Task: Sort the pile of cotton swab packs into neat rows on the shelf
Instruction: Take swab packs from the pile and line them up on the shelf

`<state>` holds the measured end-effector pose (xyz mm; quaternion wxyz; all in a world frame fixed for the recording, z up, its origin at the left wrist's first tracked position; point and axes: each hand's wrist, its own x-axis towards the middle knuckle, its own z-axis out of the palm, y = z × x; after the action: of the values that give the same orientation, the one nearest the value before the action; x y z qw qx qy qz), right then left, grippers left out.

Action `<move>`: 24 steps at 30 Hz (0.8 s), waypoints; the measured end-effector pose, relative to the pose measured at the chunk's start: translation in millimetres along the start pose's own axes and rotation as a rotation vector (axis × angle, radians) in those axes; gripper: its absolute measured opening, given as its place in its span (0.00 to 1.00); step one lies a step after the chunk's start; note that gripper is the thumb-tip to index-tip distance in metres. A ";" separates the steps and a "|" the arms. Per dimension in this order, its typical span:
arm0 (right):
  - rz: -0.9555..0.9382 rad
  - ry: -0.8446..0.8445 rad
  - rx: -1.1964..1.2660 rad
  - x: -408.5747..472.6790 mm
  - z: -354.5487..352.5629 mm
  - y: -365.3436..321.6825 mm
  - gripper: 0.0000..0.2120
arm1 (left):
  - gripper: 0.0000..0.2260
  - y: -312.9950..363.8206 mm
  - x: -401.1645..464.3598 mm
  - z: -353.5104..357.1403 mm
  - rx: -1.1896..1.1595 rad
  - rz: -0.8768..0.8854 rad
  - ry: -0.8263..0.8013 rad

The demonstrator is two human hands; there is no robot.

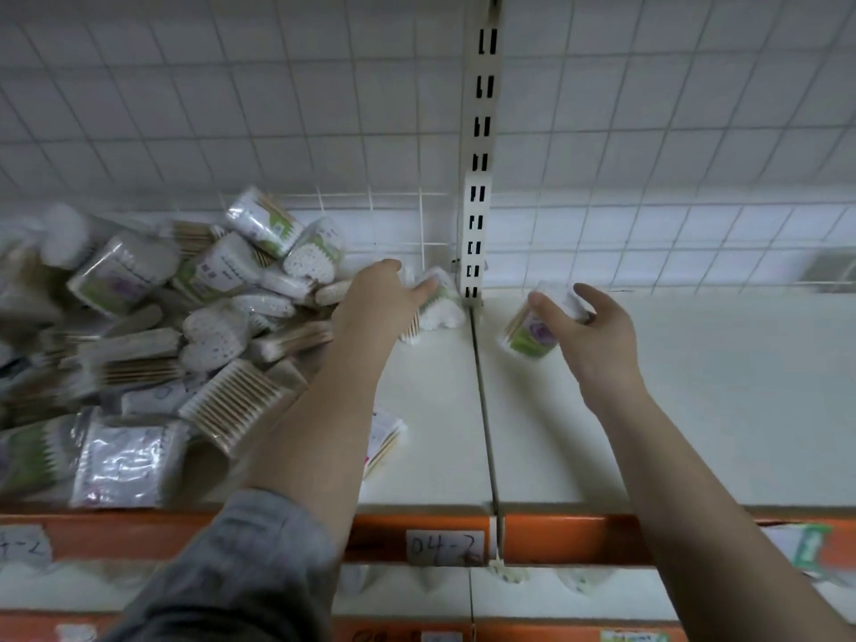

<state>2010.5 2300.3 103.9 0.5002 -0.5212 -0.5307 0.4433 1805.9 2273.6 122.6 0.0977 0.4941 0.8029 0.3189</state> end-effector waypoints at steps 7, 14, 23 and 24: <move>-0.074 -0.037 -0.052 -7.6 4.0 6.1 0.14 | 0.08 -9.3 -3.6 -6.8 -0.152 -0.033 0.085; -0.067 0.094 -0.020 -29.1 12.4 5.4 0.21 | 0.06 -21.2 -19.8 -33.0 -0.420 0.077 0.109; -0.139 0.366 -0.077 -65.9 -7.1 11.8 0.28 | 0.11 -11.2 -38.2 -37.2 -0.375 0.197 0.084; -0.150 0.386 -0.074 -67.3 -13.2 13.6 0.29 | 0.10 -5.4 -40.5 -35.6 -0.388 0.212 0.075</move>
<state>2022.2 2233.4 87.2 0.6047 -0.5734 -0.4785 0.2768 1805.1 2222.5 140.5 0.1270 0.5355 0.6730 0.4942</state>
